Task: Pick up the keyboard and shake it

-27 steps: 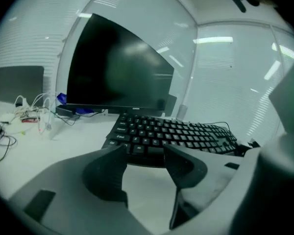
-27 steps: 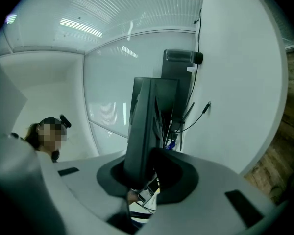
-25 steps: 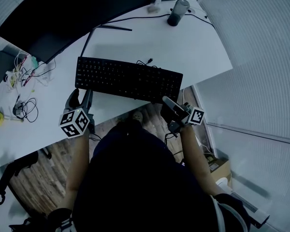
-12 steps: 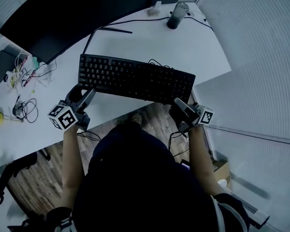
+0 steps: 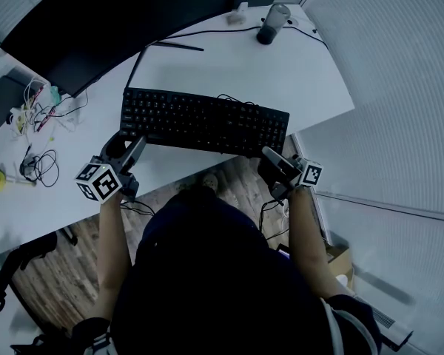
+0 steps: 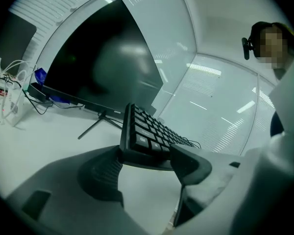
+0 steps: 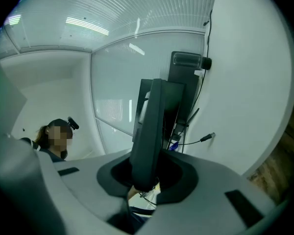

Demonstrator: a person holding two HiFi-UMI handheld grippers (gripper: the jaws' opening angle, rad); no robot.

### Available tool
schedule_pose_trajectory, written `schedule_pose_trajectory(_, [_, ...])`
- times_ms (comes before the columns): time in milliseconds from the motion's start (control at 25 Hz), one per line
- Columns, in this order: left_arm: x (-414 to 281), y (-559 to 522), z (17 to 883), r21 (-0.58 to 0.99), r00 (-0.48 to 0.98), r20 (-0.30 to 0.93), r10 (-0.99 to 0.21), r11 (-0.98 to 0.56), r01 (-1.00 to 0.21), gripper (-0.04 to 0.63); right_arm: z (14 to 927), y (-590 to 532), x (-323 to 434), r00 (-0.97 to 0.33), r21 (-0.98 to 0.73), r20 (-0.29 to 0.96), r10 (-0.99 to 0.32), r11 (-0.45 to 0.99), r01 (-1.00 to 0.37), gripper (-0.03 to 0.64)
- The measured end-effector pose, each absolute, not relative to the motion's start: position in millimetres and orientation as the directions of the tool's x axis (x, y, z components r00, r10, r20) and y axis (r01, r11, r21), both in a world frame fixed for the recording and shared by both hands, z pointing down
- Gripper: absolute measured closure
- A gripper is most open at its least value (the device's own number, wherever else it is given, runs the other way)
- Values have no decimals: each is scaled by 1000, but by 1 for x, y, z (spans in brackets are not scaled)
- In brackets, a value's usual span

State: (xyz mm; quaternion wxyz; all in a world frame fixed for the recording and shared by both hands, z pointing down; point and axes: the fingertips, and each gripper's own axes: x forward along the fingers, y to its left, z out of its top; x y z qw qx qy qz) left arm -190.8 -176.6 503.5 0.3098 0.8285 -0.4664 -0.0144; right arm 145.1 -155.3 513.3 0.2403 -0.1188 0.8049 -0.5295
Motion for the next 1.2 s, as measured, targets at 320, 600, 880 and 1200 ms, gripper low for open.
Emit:
schedule_pose_trajectory(320, [-182,-170,448,410,530,254,-809,-406,-817,331,541,-164,149,-804,-924,-327,-496,347,162,525])
schedule_pose_trajectory(600, [-174,-174,403,300,524,257,-812,-449,-842,347,549,-168,140,-737,-906,-409,-538,334,259,525])
schedule_pose_trajectory(880, [-180,-175,447,452,590,212,-779,-458,-766,347,506,-172,159,-807,-891,-341,-482,439,114,522])
schedule_pose_trajectory(1200, [-158,-179,513,629,674,87,-734,-485,-608,344,450,-170,179,-887,-816,-151,-437,561,-138,522])
